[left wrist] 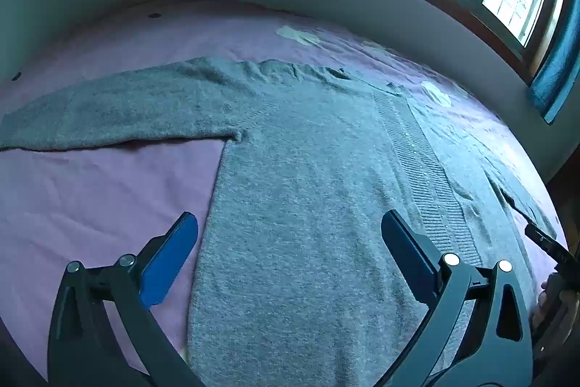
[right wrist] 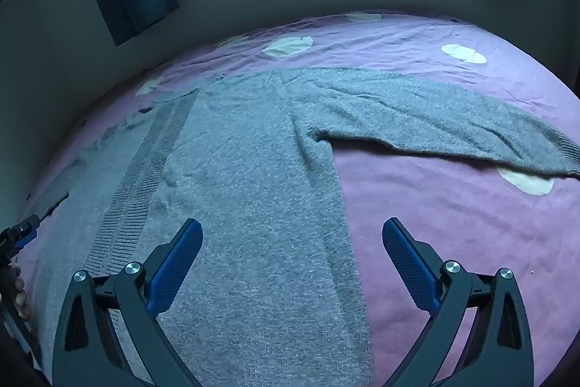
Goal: Fold small clothes
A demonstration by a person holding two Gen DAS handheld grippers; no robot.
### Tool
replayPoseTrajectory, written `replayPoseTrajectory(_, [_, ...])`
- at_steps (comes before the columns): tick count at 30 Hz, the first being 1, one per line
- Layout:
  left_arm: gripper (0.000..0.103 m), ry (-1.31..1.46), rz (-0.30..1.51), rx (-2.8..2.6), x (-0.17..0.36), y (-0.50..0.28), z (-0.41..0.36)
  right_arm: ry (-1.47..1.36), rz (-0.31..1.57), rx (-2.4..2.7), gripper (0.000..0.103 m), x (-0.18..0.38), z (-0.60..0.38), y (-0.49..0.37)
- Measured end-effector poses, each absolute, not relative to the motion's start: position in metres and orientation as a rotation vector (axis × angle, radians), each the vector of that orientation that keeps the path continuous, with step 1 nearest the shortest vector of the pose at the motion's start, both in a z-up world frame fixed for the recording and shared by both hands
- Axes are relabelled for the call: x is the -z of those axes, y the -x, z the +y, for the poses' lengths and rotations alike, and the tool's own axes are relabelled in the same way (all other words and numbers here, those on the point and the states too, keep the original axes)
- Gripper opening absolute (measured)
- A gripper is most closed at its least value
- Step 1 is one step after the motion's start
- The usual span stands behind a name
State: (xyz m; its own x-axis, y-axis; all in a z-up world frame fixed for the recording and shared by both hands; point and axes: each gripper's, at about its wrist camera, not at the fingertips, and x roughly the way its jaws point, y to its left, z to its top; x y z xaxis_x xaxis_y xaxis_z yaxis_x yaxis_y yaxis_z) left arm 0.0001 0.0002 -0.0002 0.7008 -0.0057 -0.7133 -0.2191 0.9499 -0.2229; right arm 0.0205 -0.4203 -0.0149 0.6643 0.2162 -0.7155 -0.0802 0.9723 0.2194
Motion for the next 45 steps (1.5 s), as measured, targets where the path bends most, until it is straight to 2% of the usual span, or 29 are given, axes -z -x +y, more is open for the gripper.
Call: replayPoseTrajectory(45, [0.101, 0.268, 0.790, -0.110, -0.003, 0.005, -0.027, -0.197, 0.825, -0.189, 0.099, 0.022, -0.415, -0.017])
